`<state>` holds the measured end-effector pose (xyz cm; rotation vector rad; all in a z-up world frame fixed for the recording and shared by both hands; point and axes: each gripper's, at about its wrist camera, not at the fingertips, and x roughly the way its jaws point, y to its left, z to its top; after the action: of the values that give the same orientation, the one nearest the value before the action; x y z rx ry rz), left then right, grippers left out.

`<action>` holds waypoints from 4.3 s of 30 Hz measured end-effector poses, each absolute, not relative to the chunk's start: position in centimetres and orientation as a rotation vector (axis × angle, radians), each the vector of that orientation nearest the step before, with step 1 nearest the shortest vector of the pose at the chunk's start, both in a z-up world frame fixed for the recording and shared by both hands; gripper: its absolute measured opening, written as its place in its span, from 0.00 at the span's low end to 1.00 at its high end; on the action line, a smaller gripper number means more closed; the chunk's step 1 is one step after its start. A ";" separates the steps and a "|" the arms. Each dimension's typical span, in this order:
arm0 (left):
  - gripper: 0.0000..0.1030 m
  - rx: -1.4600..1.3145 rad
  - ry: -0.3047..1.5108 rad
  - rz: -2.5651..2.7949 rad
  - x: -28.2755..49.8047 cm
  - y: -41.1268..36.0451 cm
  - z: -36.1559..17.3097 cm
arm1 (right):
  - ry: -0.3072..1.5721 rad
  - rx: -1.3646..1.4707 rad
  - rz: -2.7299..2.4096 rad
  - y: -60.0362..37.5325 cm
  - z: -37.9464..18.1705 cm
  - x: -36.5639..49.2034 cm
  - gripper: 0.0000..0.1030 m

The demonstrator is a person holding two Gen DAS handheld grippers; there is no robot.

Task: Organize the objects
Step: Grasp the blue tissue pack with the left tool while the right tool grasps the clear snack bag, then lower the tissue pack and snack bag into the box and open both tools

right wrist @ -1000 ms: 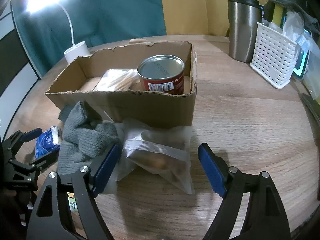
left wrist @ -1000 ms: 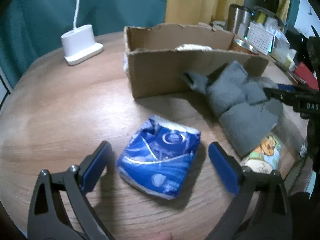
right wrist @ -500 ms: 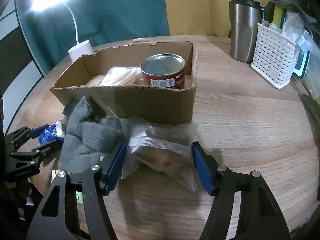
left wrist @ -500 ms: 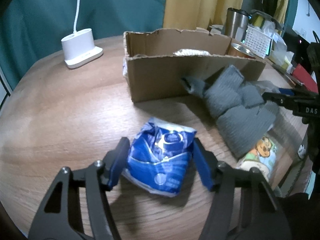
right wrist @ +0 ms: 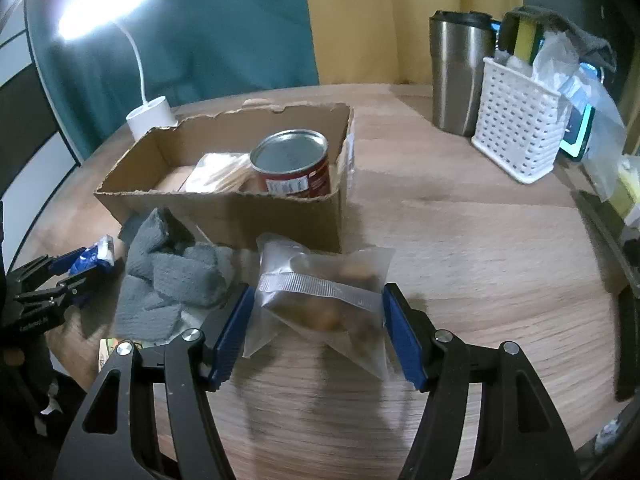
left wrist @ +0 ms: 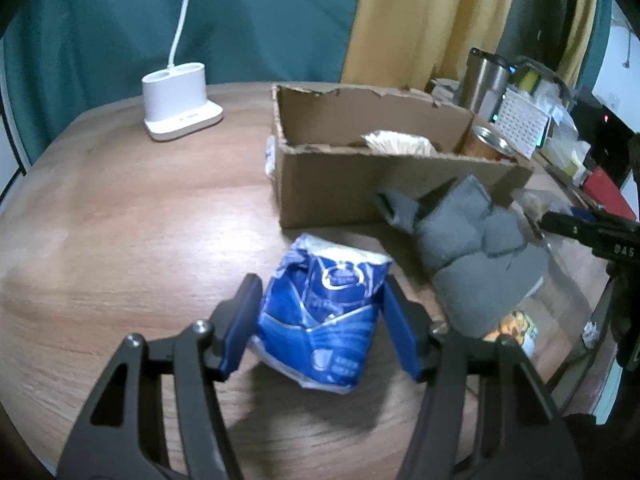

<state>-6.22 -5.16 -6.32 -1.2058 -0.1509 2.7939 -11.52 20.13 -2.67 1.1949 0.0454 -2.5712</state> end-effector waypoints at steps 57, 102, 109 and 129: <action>0.60 -1.039 -0.154 2.840 -14.8 -5.3 0.7 | 0.056 1.034 -2.560 17.1 5.0 -18.0 0.66; 0.68 -1.156 -0.235 2.824 -18.1 -9.4 -0.6 | 0.102 1.081 -2.411 7.6 2.8 -23.0 0.66; 0.68 -1.184 -0.243 2.798 -18.0 -10.3 -1.5 | 0.116 1.119 -2.361 4.8 1.9 -22.9 0.66; 0.68 -1.210 -0.251 2.801 -16.4 -12.3 -2.3 | 0.123 1.238 -2.307 1.0 -1.7 -22.2 0.67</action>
<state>-16.43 -12.30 -2.31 -1.2101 -0.2511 2.8006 -22.16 1.04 -1.69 1.2375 0.1227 -2.3068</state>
